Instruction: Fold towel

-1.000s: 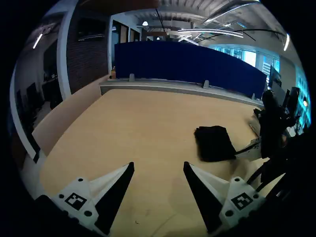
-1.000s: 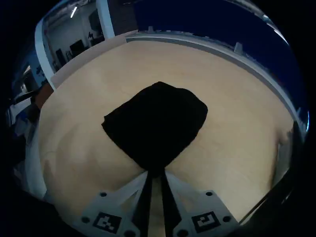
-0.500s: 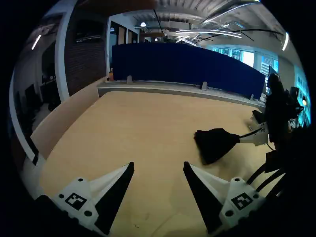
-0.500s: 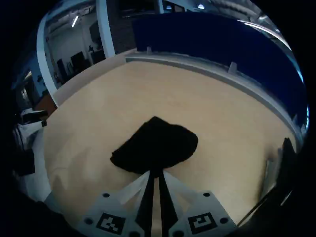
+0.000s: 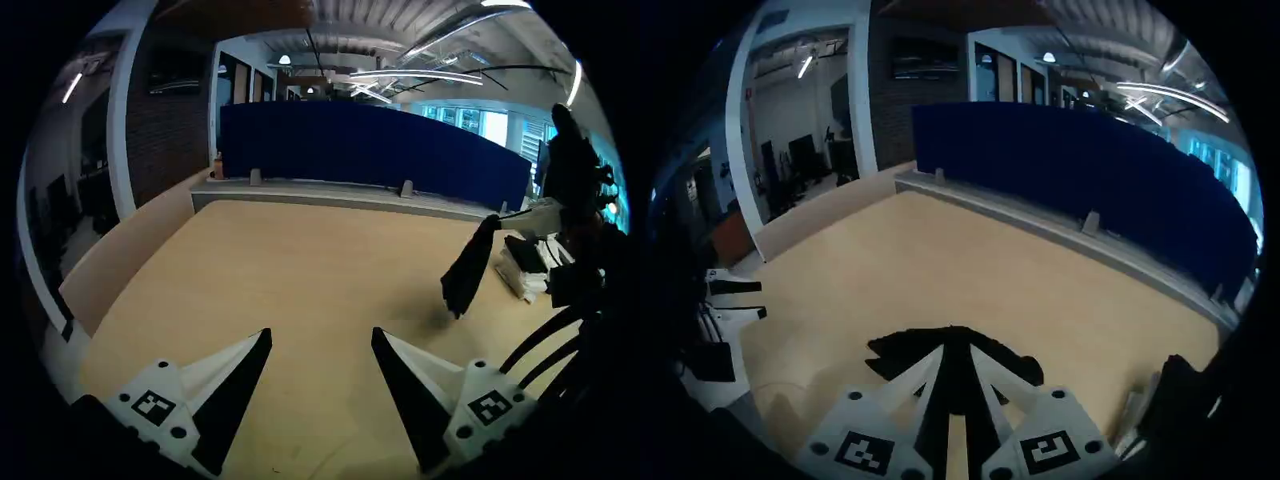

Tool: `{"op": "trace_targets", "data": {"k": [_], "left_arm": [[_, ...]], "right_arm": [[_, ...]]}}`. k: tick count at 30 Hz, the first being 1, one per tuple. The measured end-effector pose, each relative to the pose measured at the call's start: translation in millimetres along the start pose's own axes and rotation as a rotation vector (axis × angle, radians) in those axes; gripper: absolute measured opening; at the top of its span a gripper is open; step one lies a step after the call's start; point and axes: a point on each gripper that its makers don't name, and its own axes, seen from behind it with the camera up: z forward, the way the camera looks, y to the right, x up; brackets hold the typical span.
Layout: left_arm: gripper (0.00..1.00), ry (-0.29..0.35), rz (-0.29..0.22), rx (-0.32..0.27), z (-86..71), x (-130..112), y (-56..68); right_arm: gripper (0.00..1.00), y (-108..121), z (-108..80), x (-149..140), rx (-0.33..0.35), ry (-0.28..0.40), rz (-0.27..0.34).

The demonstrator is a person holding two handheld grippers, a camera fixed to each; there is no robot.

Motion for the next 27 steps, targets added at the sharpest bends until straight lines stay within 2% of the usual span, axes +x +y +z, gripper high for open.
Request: {"op": "trace_targets", "data": {"k": [6,12,21,27], "left_arm": [[0.93,0.009,0.0,-0.009,1.6,5,4.0],[0.93,0.013,0.007,-0.017,0.3,9,10.0],[0.93,0.017,0.012,-0.012,-1.1,11,14.5],[0.93,0.018,0.006,-0.006,1.0,14,15.8]], "right_arm": [[0.08,18,-20.4,13,-0.031,0.017,-0.01],[0.08,37,-36.3,22,-0.051,0.04,0.01],[0.08,82,-58.0,39,-0.093,0.067,0.034],[0.08,121,-74.5,47,-0.133,0.072,0.045]]}}
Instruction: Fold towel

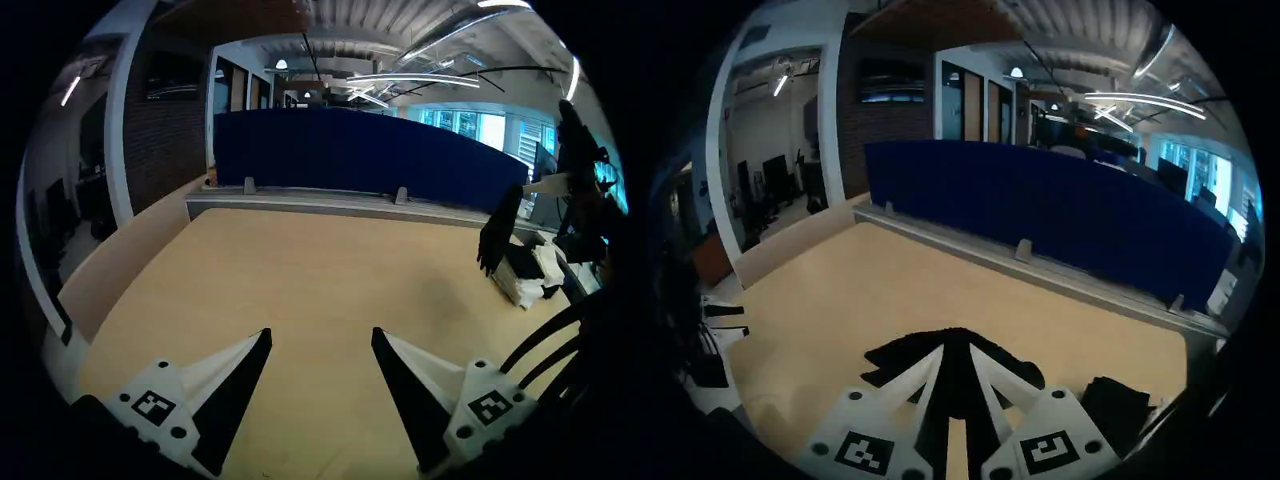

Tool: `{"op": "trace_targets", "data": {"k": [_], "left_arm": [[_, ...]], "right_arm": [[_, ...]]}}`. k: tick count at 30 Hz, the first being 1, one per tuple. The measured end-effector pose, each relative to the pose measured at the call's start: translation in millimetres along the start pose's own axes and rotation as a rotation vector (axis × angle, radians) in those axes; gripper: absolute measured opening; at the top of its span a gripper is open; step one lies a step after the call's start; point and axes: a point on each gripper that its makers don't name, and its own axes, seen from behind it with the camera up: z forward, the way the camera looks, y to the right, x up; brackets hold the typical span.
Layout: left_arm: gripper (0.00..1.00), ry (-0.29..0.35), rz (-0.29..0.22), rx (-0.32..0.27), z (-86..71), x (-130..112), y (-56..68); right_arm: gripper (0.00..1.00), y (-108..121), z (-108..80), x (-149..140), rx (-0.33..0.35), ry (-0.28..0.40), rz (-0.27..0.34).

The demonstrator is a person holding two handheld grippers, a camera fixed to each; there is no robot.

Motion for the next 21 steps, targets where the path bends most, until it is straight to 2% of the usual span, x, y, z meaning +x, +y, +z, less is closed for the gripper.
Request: {"op": "trace_targets", "data": {"k": [12,21], "left_arm": [[0.93,0.0,-0.021,0.005,13.0,8,10.2],[0.93,0.0,-0.004,0.02,19.4,17,16.1]], "right_arm": [[0.08,90,-12.0,12,-0.077,-0.003,0.046],[0.08,146,-14.8,21,-0.119,-0.009,0.042]]}}
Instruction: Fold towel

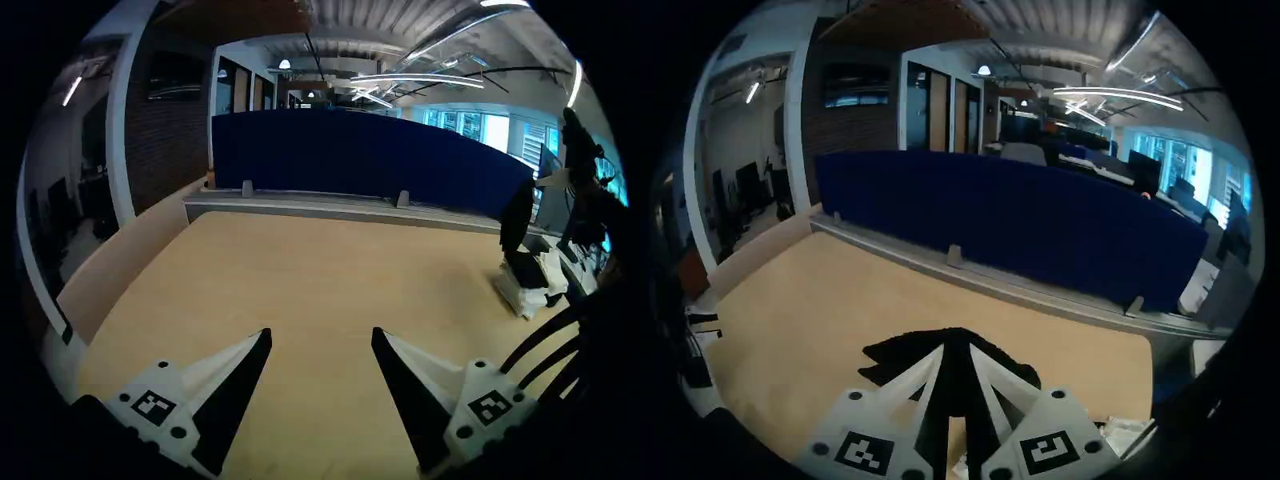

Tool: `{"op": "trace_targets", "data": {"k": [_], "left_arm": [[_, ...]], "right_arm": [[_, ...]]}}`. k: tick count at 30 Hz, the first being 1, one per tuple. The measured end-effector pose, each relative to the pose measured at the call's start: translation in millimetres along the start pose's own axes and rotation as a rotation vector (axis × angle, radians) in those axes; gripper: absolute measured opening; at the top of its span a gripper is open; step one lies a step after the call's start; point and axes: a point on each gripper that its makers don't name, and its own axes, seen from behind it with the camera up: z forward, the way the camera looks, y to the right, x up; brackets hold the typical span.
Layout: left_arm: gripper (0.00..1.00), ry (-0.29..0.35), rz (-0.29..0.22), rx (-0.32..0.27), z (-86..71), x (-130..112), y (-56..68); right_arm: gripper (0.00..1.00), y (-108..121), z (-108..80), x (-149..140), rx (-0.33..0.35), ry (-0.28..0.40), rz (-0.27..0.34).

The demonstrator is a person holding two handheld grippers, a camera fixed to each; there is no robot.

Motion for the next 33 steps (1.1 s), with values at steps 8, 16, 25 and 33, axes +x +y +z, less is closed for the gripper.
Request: {"op": "trace_targets", "data": {"k": [8,16,25,33], "left_arm": [[0.93,-0.009,-0.002,0.019,-1.2,1,1.3],[0.93,-0.022,-0.005,0.044,-3.4,-2,0.8],[0.92,-0.03,-0.001,0.049,-0.7,-2,8.4],[0.92,-0.042,0.017,0.035,5.0,-1,15.8]], "right_arm": [[0.08,52,10.6,5,-0.038,-0.01,0.017],[0.08,96,25.0,4,-0.075,-0.019,0.052],[0.08,115,17.2,-46,-0.096,-0.06,0.121],[0.08,127,-13.4,-111,-0.13,-0.101,0.2]]}}
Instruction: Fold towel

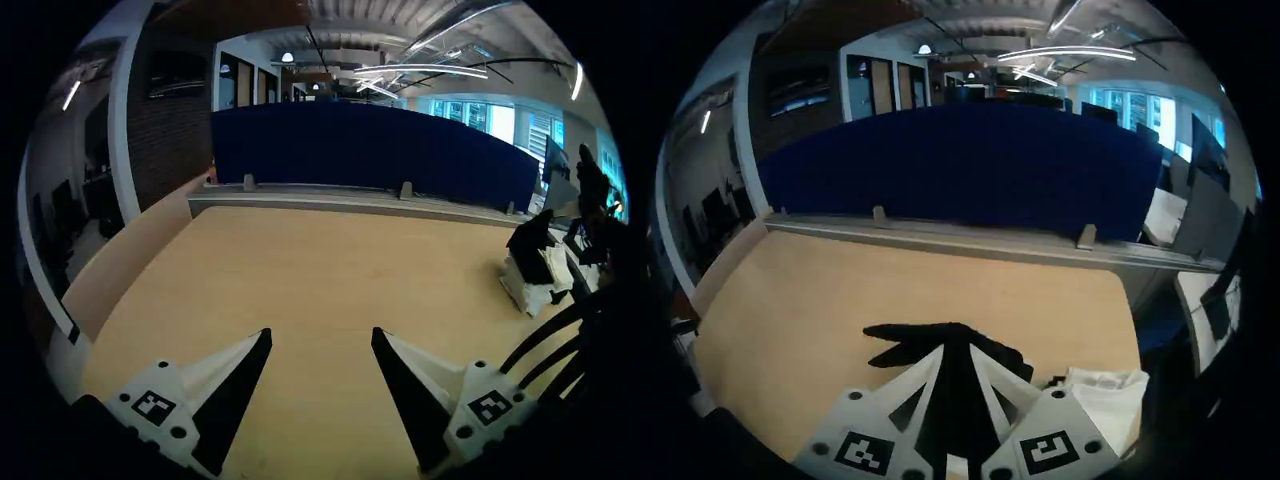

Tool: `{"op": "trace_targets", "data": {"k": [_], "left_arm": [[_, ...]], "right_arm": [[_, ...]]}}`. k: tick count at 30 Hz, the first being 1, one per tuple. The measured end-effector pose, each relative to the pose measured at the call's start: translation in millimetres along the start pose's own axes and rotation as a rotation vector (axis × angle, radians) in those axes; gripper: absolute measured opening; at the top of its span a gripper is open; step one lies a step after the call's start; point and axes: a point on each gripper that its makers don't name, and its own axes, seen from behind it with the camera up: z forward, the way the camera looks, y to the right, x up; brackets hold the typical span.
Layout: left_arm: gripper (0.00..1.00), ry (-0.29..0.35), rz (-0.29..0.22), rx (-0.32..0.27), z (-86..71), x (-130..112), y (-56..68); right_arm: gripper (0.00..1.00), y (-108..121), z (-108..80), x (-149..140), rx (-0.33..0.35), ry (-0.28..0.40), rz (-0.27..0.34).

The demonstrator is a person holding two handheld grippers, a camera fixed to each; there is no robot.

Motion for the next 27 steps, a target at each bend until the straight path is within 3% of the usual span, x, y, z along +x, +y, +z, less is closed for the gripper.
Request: {"op": "trace_targets", "data": {"k": [9,21,27], "left_arm": [[0.93,-0.005,0.019,-0.01,3.7,2,6.5],[0.93,-0.005,0.025,-0.008,1.2,3,6.4],[0.93,-0.002,0.033,-0.005,-0.6,7,6.7]], "right_arm": [[0.08,18,-12.7,-52,-0.029,-0.039,0.077],[0.08,22,-5.6,-153,-0.076,-0.206,0.125],[0.08,22,-5.4,-177,-0.085,-0.24,0.155]]}}
